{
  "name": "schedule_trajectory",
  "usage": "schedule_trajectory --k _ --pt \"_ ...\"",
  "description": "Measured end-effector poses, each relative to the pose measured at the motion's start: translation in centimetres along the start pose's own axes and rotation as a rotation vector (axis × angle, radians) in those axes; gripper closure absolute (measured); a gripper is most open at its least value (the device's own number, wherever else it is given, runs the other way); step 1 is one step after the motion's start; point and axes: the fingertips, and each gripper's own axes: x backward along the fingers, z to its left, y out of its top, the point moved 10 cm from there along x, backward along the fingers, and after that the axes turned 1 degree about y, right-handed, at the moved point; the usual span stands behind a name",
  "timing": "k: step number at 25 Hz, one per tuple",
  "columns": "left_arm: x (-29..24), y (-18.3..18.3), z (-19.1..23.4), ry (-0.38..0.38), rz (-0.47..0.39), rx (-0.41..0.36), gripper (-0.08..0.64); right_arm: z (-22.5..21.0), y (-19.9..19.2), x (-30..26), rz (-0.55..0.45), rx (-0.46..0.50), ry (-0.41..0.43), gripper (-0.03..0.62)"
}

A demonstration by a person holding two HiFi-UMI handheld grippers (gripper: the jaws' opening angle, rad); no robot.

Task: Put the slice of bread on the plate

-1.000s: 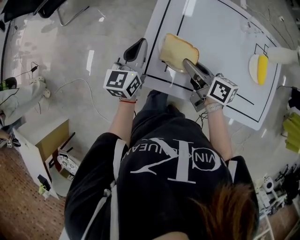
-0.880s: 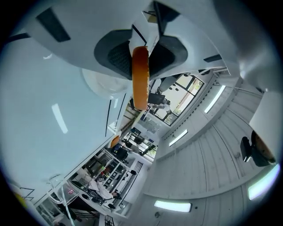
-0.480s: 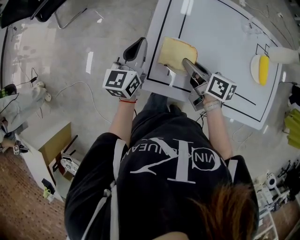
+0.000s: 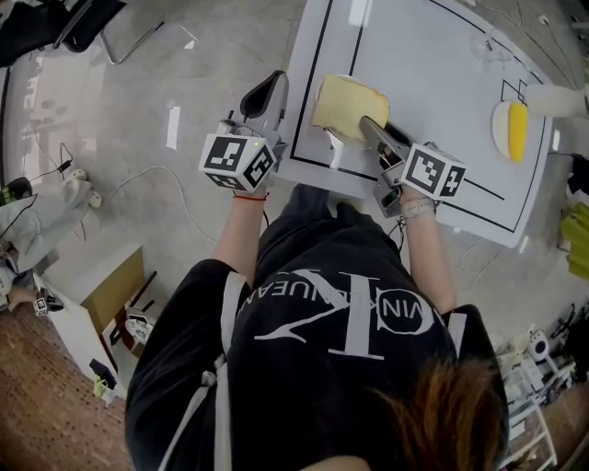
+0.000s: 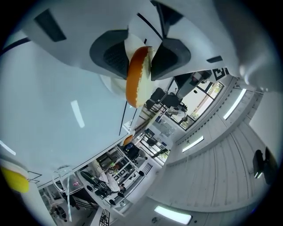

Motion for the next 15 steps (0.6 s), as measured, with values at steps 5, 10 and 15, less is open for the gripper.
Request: schedule_trajectory --k 5,10,15 --pt "0.12 -0.06 0.35 -0.007 0.006 0.006 0.555 -0.06 0.21 0.06 -0.017 0.027 -0.041 0.416" --pt "0.3 0.02 0.77 -0.006 0.005 0.008 0.555 0.0 0.26 -0.03 -0.019 0.076 -0.083 0.398" --pt "0.48 0.32 0.94 -0.013 0.003 0.003 0.555 0.47 0.25 0.03 -0.024 0.146 -0.132 0.383"
